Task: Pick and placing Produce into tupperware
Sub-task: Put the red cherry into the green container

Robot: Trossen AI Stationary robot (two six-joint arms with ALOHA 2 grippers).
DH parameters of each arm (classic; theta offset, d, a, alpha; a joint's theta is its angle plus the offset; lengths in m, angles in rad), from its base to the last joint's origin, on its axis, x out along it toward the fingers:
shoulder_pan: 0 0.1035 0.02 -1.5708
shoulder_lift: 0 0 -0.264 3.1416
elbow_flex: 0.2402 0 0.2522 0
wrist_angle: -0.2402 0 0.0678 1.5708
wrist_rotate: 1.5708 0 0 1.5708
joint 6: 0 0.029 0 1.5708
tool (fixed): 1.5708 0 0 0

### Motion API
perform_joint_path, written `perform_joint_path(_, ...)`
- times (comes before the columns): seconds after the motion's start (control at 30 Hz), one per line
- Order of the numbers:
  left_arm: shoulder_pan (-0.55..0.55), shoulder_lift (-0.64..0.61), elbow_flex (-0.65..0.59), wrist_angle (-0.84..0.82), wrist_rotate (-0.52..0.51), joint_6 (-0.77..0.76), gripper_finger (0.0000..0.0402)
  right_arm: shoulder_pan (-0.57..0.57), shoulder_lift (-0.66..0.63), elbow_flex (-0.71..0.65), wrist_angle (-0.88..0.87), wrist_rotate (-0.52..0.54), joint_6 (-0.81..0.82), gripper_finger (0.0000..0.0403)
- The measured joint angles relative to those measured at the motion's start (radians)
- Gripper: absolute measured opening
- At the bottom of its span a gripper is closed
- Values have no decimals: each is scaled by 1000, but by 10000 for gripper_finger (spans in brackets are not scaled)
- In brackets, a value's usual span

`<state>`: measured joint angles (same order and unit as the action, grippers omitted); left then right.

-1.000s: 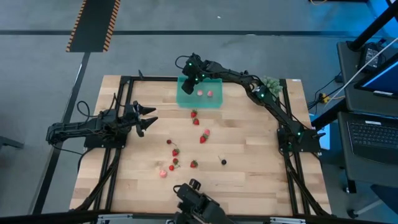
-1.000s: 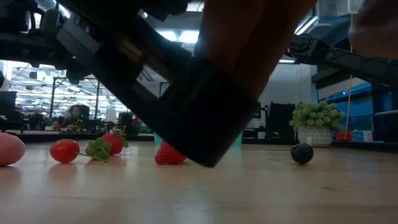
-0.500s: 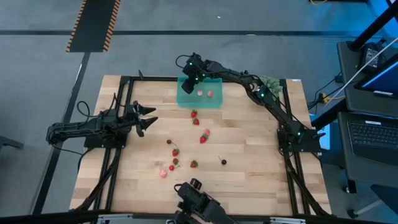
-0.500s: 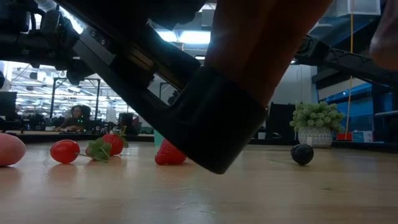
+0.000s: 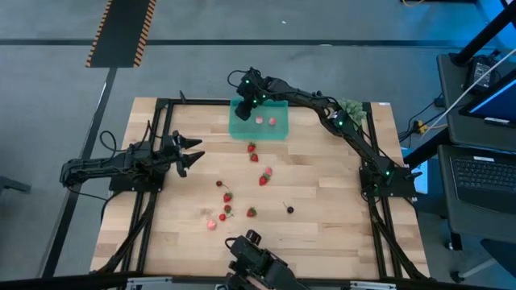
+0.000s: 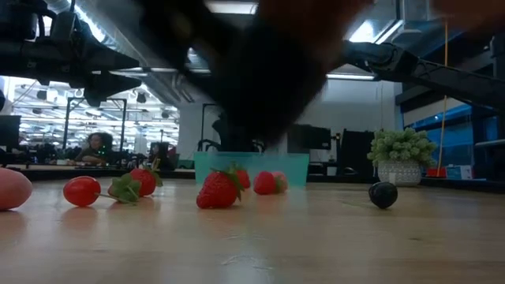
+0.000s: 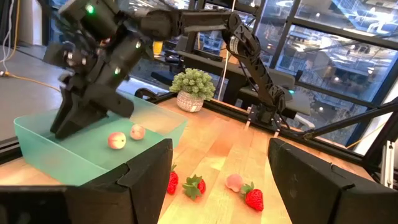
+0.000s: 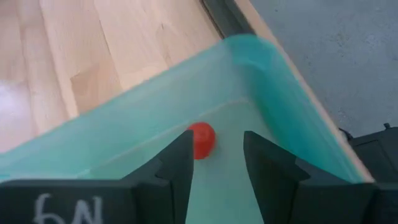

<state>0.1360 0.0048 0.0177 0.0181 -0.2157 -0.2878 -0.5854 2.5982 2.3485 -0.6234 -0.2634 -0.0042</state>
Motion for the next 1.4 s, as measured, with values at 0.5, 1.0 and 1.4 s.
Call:
perform_joint_path(0.5,0,0,0,0,0,1,257,35,-332,6,-589,13,45,143)
perform_joint_path(1.0,0,0,0,0,0,1,257,262,-732,-220,-935,116,-50,143)
perform_joint_path(1.4,0,0,0,0,-7,9,257,503,-1175,-953,-563,114,318,143)
